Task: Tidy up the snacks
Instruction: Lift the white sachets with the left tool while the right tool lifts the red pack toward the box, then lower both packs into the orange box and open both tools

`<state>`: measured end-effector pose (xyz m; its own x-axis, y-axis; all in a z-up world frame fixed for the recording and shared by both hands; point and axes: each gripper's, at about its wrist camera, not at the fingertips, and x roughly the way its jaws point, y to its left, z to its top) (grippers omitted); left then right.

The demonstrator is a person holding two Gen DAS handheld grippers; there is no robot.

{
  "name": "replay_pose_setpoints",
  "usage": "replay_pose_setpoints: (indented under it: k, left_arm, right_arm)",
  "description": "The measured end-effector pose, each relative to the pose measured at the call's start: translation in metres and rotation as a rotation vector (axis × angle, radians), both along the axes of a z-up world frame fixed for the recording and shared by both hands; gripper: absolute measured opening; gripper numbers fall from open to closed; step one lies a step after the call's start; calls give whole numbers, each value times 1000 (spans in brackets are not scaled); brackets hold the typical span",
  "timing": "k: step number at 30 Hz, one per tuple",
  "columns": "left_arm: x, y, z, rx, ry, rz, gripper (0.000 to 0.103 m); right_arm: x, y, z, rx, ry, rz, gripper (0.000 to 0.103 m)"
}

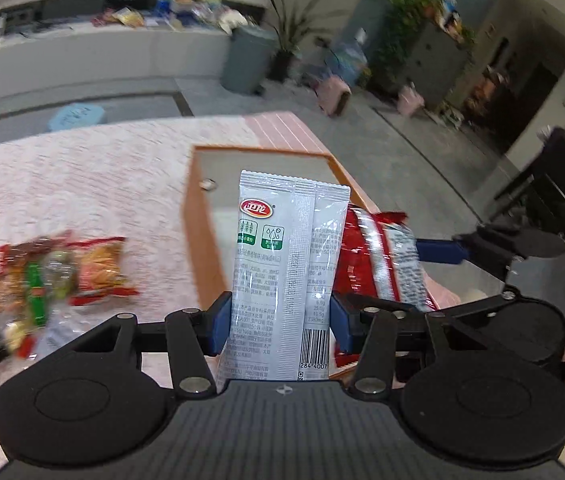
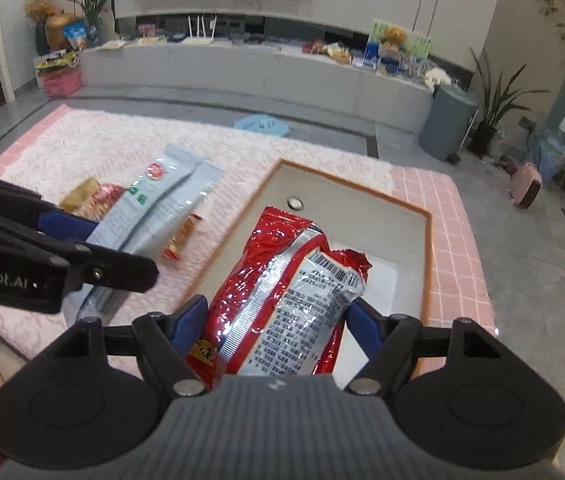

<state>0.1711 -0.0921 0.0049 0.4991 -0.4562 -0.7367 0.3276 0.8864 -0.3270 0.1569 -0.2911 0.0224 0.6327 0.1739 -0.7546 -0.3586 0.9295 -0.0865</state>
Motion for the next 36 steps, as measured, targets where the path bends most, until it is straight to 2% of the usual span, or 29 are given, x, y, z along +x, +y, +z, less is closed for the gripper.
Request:
replay_pose_setpoints:
  k: [7,14,23,29,36]
  left_arm:
    - [38,-38,-33,26,122,-63,57]
    - [57,-61,-51,86,158,-86,57]
    - [67,-81,-76,234,208,-154,57]
    - [73,-82,-87,262,249,-142,57]
    - [69,-85,-82,294,235,-131,61]
  right_arm:
    - [34,-22,-39,-42,82,5,74]
    - [64,-35,-76,-76,154,-19,73]
    - [77,-32,-111,-132,235,55,73]
    - [83,-23,-119,-174,251,103,74]
    - [85,-15,-120,-216,261,121,74]
